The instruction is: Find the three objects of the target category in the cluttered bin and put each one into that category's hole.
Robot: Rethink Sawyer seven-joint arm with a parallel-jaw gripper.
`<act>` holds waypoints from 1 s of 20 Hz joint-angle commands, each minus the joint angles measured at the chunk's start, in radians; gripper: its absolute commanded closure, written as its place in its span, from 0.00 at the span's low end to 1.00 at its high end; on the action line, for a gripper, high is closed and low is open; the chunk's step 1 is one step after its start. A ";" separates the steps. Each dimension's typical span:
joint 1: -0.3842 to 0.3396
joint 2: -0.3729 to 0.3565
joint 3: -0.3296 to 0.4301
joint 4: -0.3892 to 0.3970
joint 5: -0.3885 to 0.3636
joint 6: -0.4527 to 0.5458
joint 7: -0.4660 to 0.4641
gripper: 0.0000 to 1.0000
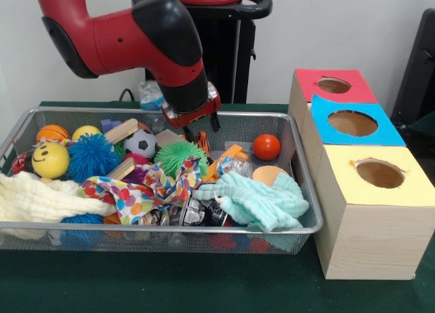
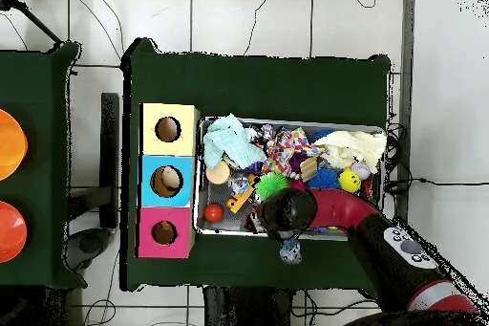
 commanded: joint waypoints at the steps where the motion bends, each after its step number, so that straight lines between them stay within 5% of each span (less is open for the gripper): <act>1: -0.048 0.058 -0.009 -0.152 -0.079 -0.041 -0.089 0.00; 20: -0.071 0.102 -0.006 -0.151 -0.107 -0.104 -0.070 0.00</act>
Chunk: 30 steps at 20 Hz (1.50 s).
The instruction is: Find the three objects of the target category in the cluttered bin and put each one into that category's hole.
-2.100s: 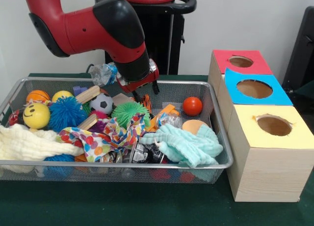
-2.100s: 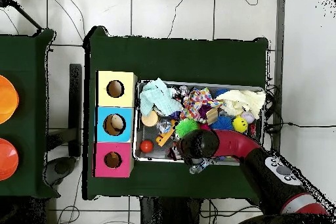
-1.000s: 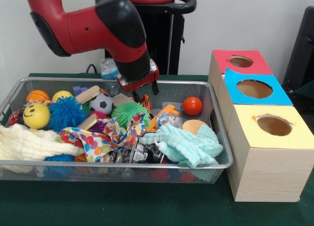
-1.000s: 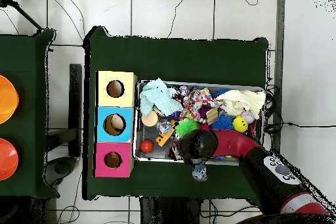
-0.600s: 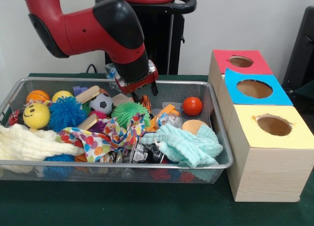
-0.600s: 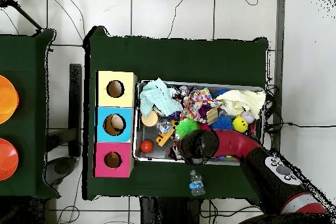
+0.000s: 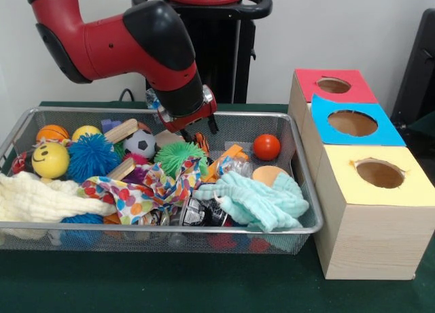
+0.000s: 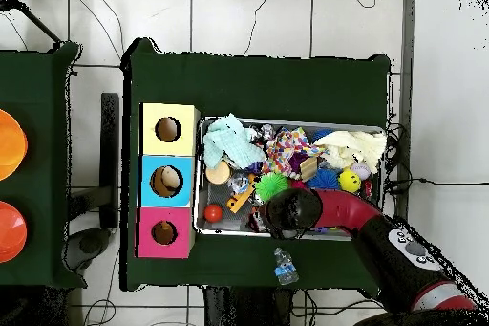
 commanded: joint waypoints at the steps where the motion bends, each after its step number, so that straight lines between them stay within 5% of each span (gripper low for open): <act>1: -0.037 0.075 -0.021 -0.140 -0.109 -0.110 -0.066 0.00; 30: -0.038 0.070 -0.023 -0.119 -0.113 -0.129 -0.052 0.00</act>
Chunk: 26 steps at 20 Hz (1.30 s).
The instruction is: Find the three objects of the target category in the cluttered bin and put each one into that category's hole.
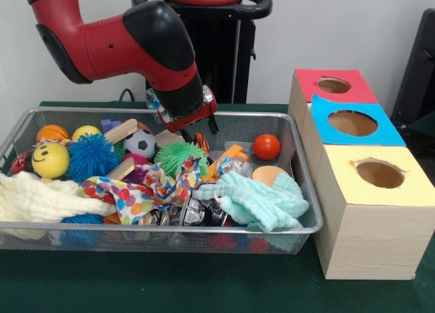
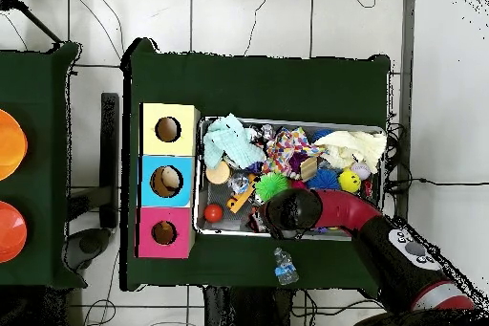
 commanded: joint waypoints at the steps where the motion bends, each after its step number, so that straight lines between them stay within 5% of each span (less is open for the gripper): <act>1: -0.038 0.071 -0.024 -0.120 -0.113 -0.129 -0.053 0.00; 26: -0.041 0.087 -0.020 -0.131 -0.117 -0.130 -0.067 0.00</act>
